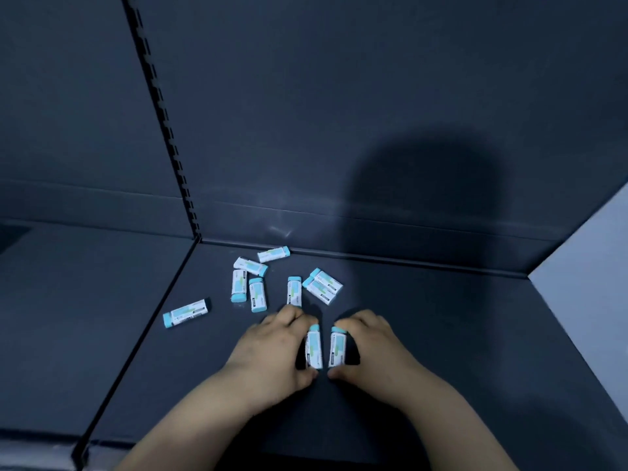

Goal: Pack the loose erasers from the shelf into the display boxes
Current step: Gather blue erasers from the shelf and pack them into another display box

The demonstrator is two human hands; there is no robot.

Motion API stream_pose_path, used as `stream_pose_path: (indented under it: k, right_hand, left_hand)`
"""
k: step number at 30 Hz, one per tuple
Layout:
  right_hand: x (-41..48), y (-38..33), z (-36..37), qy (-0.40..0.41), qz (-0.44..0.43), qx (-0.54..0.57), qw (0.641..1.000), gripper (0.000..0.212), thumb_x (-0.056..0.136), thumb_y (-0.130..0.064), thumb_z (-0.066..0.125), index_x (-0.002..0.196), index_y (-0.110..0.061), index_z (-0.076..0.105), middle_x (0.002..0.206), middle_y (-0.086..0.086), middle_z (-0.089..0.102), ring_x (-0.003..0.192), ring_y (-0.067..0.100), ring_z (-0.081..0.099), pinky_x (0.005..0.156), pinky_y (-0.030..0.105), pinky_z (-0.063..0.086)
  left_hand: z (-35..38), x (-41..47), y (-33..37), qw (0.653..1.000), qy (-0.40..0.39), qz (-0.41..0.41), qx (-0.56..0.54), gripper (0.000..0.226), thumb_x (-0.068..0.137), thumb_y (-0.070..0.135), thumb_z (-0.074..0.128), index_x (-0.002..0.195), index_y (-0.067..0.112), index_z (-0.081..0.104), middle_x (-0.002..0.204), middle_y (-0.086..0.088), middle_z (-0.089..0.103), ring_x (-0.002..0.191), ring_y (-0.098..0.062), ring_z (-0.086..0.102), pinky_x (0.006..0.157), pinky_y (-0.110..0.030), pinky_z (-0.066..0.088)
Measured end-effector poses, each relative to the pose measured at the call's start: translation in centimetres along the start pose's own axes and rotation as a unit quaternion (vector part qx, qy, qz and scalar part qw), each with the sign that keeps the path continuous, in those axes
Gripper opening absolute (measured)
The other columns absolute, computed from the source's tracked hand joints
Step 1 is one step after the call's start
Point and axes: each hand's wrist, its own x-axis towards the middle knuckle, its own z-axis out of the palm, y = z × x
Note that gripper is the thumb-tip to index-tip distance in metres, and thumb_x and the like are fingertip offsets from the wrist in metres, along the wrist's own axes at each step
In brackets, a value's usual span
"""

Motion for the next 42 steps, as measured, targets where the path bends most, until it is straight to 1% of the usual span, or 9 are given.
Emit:
stream_pose_path:
  k: [3,6,9,12,18,26,33,40,42]
  right_hand:
    - [0.3,-0.4,-0.1,0.036,-0.032,0.017,0.999,0.066,0.069,-0.042,0.073,0.126,-0.029,0.044,0.121,-0.012,0.036,0.116,0.009,0.033,0.098,0.020,0.030]
    - [0.8,-2.0,0.5,0.050,-0.086,0.021,0.995,0.065,0.072,-0.037,0.071,0.130,-0.027,0.043,0.125,-0.012,0.035,0.118,0.008,0.034,0.095,0.012,0.024]
    - [1.3,-4.3,1.5,0.045,-0.128,0.004,0.991,0.064,0.076,-0.034,0.067,0.133,-0.028,0.038,0.131,-0.012,0.032,0.123,0.006,0.030,0.096,0.009,0.019]
    - [1.8,-7.4,2.9,0.050,-0.148,0.007,0.988,0.066,0.076,-0.035,0.067,0.134,-0.030,0.036,0.133,-0.015,0.030,0.125,0.005,0.029,0.099,0.010,0.019]
    - [2.7,-16.5,7.7,0.061,-0.151,0.036,0.986,0.067,0.073,-0.037,0.071,0.132,-0.033,0.039,0.127,-0.020,0.032,0.121,0.000,0.031,0.101,0.011,0.022]
    - [4.7,-28.8,12.8,0.071,-0.120,0.049,0.989,0.065,0.076,-0.040,0.069,0.132,-0.036,0.037,0.118,-0.029,0.025,0.120,-0.004,0.029,0.101,0.015,0.026]
    - [4.7,-32.0,14.7,0.045,-0.089,0.047,0.994,0.068,0.077,-0.044,0.067,0.135,-0.038,0.033,0.120,-0.030,0.025,0.120,-0.005,0.029,0.097,0.013,0.025]
    - [6.5,-32.6,14.6,0.019,-0.107,0.053,0.993,0.068,0.077,-0.044,0.067,0.135,-0.037,0.033,0.118,-0.030,0.024,0.118,-0.007,0.027,0.095,0.012,0.023]
    - [7.2,-33.1,14.5,0.014,-0.114,0.055,0.992,0.068,0.076,-0.044,0.067,0.135,-0.037,0.034,0.119,-0.029,0.025,0.118,-0.005,0.029,0.096,0.014,0.026]
  left_hand:
    - [-0.3,-0.8,-0.2,0.999,0.037,-0.019,0.029,0.069,0.079,0.047,0.055,0.141,0.036,0.025,0.138,0.015,0.029,0.129,-0.009,0.032,0.104,-0.026,0.030]
    - [-0.8,-2.2,-0.9,0.995,0.069,-0.056,0.050,0.068,0.078,0.048,0.056,0.140,0.036,0.029,0.136,0.016,0.033,0.126,-0.010,0.036,0.102,-0.028,0.032]
    - [-1.4,-4.0,-2.4,0.991,0.090,-0.081,0.061,0.067,0.062,0.048,0.068,0.125,0.031,0.052,0.117,0.011,0.054,0.103,-0.015,0.057,0.082,-0.032,0.048]
    - [-2.0,-6.5,-4.8,0.986,0.120,-0.093,0.074,0.069,0.051,0.050,0.073,0.115,0.029,0.058,0.110,0.012,0.060,0.092,-0.013,0.061,0.070,-0.029,0.051]
    - [-5.4,-12.4,-12.6,0.975,0.163,-0.077,0.127,0.065,0.052,0.051,0.075,0.112,0.026,0.063,0.105,0.011,0.064,0.086,-0.014,0.061,0.065,-0.028,0.048]
    - [-10.8,-19.4,-25.3,0.974,0.129,-0.089,0.164,0.073,0.040,0.049,0.083,0.106,0.023,0.068,0.098,0.008,0.067,0.082,-0.018,0.064,0.061,-0.032,0.049]
    - [-10.9,-21.2,-27.9,0.977,0.120,-0.068,0.162,0.075,0.035,0.053,0.083,0.102,0.021,0.070,0.091,0.005,0.068,0.078,-0.018,0.066,0.060,-0.033,0.051]
    - [-11.3,-20.7,-28.1,0.975,0.144,-0.062,0.156,0.073,0.039,0.055,0.078,0.104,0.023,0.069,0.093,0.008,0.067,0.080,-0.016,0.065,0.060,-0.031,0.050]
    - [-11.7,-20.7,-28.4,0.975,0.152,-0.062,0.153,0.072,0.043,0.056,0.075,0.106,0.023,0.068,0.095,0.008,0.067,0.082,-0.015,0.065,0.062,-0.031,0.050]
